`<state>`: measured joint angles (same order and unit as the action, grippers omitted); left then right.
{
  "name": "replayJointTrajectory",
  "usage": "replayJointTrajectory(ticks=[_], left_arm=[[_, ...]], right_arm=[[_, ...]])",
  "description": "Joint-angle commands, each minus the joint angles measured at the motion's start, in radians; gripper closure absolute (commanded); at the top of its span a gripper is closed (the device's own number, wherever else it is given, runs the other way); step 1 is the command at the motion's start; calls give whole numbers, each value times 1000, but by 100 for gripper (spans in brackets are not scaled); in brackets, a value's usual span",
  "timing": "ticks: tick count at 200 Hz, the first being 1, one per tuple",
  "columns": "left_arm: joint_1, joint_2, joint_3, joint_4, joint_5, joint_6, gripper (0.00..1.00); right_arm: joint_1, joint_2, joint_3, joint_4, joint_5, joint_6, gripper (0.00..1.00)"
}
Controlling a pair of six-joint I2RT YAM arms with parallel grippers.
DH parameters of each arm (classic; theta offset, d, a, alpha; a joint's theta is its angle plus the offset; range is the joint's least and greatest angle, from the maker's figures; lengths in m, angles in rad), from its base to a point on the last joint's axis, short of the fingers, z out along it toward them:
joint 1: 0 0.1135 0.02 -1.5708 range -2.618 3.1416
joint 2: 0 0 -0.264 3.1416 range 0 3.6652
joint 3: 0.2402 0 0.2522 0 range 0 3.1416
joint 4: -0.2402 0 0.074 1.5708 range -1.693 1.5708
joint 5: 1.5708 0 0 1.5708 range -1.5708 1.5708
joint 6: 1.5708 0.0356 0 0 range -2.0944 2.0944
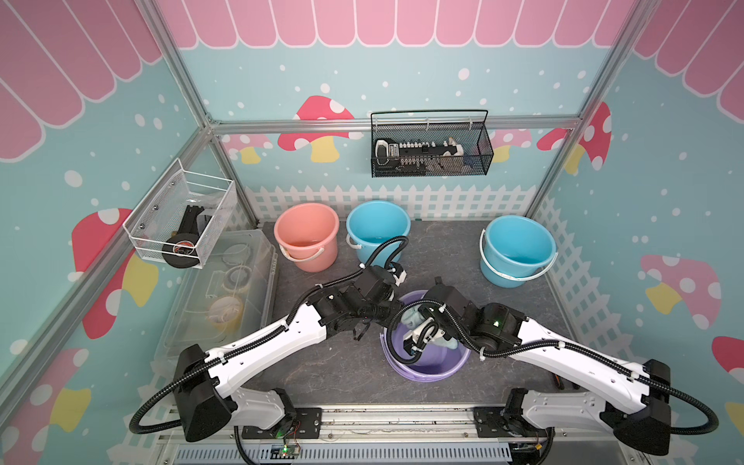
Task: Wipe the inside of the bucket with a cloth
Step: Wipe the dirt from the inside of the bucket.
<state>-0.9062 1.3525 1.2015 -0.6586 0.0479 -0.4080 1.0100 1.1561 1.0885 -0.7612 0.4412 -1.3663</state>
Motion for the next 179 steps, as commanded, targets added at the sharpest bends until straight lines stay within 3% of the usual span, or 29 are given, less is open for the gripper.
replayJointTrajectory(ticks=[1, 37, 86, 179], left_arm=[[-8, -23, 41, 1, -15, -7, 100], [-10, -42, 52, -17, -48, -5, 100], [-10, -49, 67, -30, -75, -15, 100], [-11, -32, 81, -30, -77, -13, 100]], right_arm=[[4, -33, -21, -161, 32, 57, 100], [26, -59, 17, -355, -91, 159, 100], [61, -70, 33, -526, -377, 260, 100], [110, 14, 80, -323, -739, 411, 100]])
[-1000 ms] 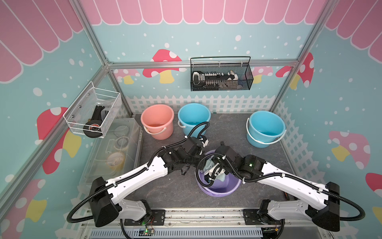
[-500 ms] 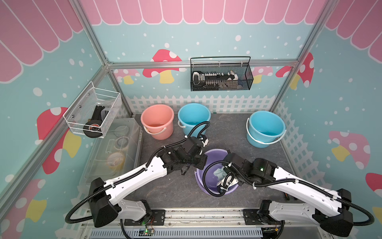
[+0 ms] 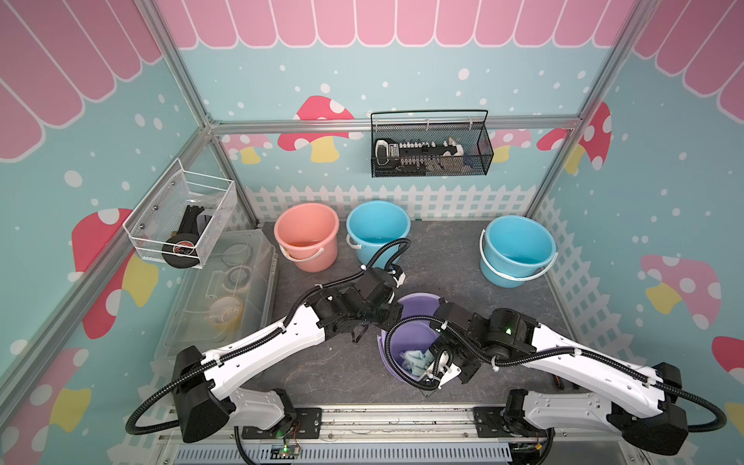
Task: Wipe the inside of the bucket with a cloth
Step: Wipe the dirt from the inside of the bucket.
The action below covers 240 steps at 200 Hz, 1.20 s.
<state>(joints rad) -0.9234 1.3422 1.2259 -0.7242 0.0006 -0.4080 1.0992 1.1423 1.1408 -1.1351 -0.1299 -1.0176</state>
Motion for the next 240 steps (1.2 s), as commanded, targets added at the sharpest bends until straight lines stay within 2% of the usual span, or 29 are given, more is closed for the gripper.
replayJointTrajectory(ticks=[1, 32, 50, 82, 107, 128, 173, 202, 240], left_arm=[[6, -21, 56, 35, -31, -14, 100], [6, -14, 63, 36, -28, -1, 100], [6, -10, 65, 36, -28, 0, 100], [6, 7, 77, 37, -22, 7, 100], [5, 16, 87, 37, -19, 14, 100], [0, 20, 92, 37, -17, 24, 100], [-6, 31, 93, 38, -11, 27, 100], [-8, 38, 93, 37, -7, 29, 100], [-8, 45, 89, 49, -15, 30, 100]], right_arm=[[21, 29, 28, 54, -170, 63, 100], [35, 77, 45, 181, -222, 106, 100], [39, 95, 44, 270, -211, 129, 100], [42, 118, 36, 440, -71, 164, 100], [42, 130, 24, 513, 129, 119, 100], [28, 146, 33, 500, 243, 46, 100], [-85, 139, 56, 441, 347, -74, 100], [-149, 83, 39, 385, 401, -111, 100], [-180, -19, -16, 298, 501, -109, 100]])
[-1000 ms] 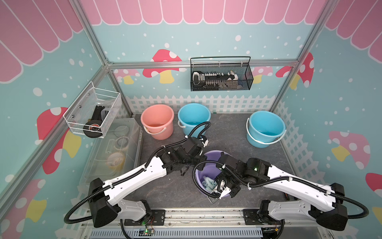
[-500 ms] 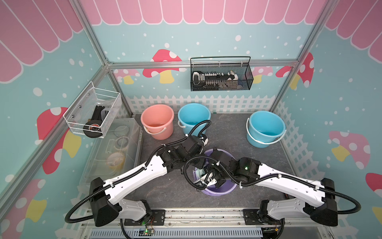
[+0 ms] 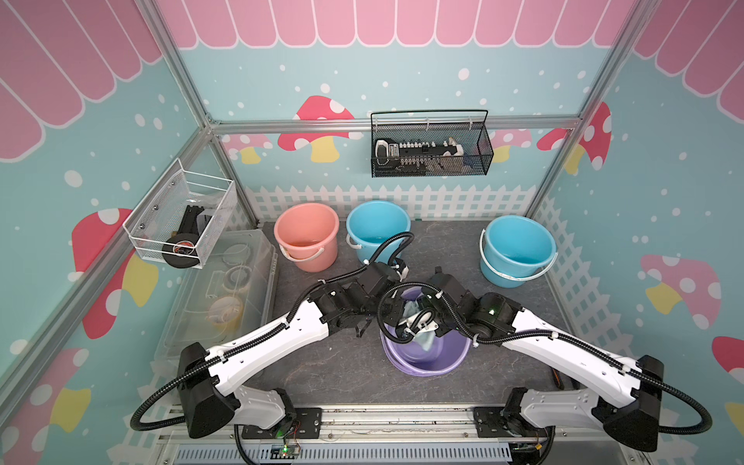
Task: Wipe the inside of the bucket with a cloth
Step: Wipe the dirt from the inside of the bucket, then place the bucket at the center of the board.
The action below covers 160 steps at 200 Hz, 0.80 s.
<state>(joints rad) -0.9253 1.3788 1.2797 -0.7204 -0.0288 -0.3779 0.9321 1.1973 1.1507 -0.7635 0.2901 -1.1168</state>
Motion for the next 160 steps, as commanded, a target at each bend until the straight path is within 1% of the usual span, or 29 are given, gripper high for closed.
replayJointTrajectory(ticks=[1, 18, 43, 61, 78, 89, 105, 127, 141, 152, 160], left_arm=[[-6, 8, 34, 45, 14, 0, 100], [-6, 18, 38, 67, 12, -5, 100], [-5, 70, 87, 84, 3, -21, 100], [-4, 147, 164, 82, 7, -29, 100], [-1, 227, 249, 82, -2, -47, 100], [4, 286, 312, 79, 0, -54, 100], [19, 371, 408, 66, 2, -73, 100], [54, 483, 548, 41, 1, -115, 100], [87, 545, 613, 33, 5, -158, 100], [116, 593, 664, 32, 10, -186, 100], [136, 630, 712, 28, 17, -200, 100]], right_arm=[[-13, -77, -26, -76, 81, -9, 100], [-13, -128, -30, -133, 102, 42, 100], [-13, -220, -14, -178, 87, 178, 100], [-13, -301, -4, -152, 72, 289, 100], [-13, -364, 4, -74, 112, 413, 100], [-13, -395, 15, -21, 164, 480, 100], [-13, -416, 42, 49, 272, 561, 100], [-14, -409, 106, 103, 478, 648, 100], [-14, -388, 157, 119, 602, 689, 100], [-13, -371, 197, 122, 657, 716, 100], [-13, -362, 220, 124, 670, 729, 100]])
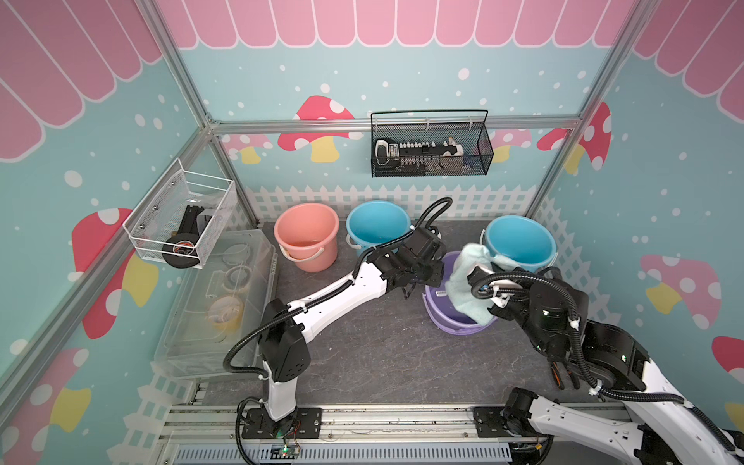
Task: Wipe the inside of the bucket with a cloth
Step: Place the bucket at the center of the board.
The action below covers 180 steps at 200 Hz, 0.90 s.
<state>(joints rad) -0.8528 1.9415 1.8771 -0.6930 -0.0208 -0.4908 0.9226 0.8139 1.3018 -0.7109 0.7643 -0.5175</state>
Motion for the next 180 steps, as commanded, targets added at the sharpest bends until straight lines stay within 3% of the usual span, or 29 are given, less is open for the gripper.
replayJointTrajectory(ticks=[1, 58, 121, 180], left_arm=[[66, 71, 122, 1, 10, -89, 100], [175, 324, 480, -107, -36, -128, 100], [229, 516, 717, -115, -43, -215, 100], [228, 542, 730, -114, -19, -246, 73]], right_arm=[[-4, 23, 72, 71, 197, 131, 100], [-4, 49, 104, 137, 210, 111, 100], [-4, 70, 119, 151, 196, 74, 100], [-4, 67, 106, 162, 201, 54, 100]])
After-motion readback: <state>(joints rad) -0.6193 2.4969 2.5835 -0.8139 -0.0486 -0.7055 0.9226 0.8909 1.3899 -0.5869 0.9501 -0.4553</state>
